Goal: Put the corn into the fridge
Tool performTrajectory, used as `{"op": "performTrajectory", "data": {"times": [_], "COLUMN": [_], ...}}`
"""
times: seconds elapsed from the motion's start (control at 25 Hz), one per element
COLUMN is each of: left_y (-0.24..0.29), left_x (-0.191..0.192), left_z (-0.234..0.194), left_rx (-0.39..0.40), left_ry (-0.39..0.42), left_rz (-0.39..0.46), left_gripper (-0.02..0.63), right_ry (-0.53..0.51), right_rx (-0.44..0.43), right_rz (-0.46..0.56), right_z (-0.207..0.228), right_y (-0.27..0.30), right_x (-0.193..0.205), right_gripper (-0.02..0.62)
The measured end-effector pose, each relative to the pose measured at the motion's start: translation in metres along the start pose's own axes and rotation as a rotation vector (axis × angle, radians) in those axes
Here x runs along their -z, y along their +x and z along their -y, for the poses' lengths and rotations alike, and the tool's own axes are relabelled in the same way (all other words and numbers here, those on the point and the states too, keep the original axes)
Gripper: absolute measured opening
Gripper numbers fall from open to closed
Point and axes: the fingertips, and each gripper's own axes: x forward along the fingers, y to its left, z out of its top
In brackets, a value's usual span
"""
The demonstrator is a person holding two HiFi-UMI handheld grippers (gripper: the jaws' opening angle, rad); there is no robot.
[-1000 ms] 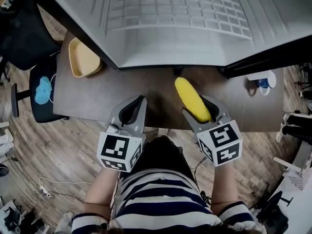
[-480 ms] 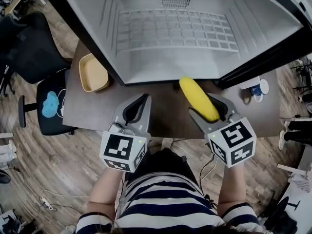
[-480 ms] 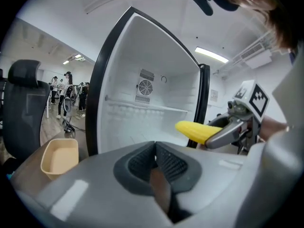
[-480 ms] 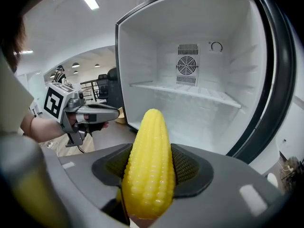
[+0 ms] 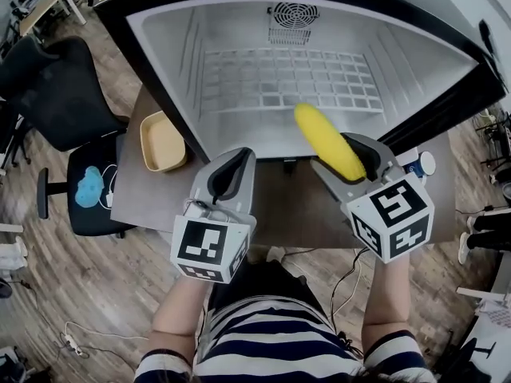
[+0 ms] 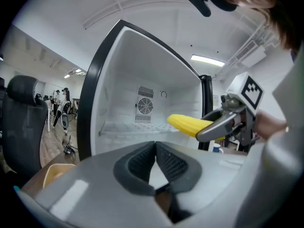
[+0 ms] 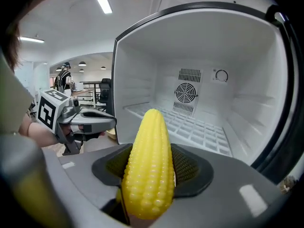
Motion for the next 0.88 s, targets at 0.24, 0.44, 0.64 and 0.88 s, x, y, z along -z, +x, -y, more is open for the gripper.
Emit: {"op": "performTrajectory", "data": {"times": [0.24, 0.44, 0.64, 0.88], "left_y": [0.010, 0.019, 0.026, 0.034], "left_x": [-0.025, -0.027, -0.022, -0.019], "left_z": [-0.007, -0.012, -0.009, -0.017], "left_rx": [-0.061, -0.090, -0.093, -0.099], "left_ry": [0.058, 0.087, 0.078, 0.065], "left_rz": [0.055, 0.061, 0.046, 0.047], "left_gripper": [0.000, 0.000, 0.000, 0.000], "right_ry": [-0.036, -0.043, -0.062, -0.113], "right_rx": [0.025, 0.049, 0.062, 0.036], "right_rz": [0.042, 0.070, 0.076, 0.037], "right_z": [0.028, 0.055, 0.074, 0.078], "right_y": [0.014, 0.033, 0.049, 0.077], "right_x": [-0.032, -0.054, -0.068, -0.078], "right_gripper": [0.258, 0.258, 0.258, 0.258]}}
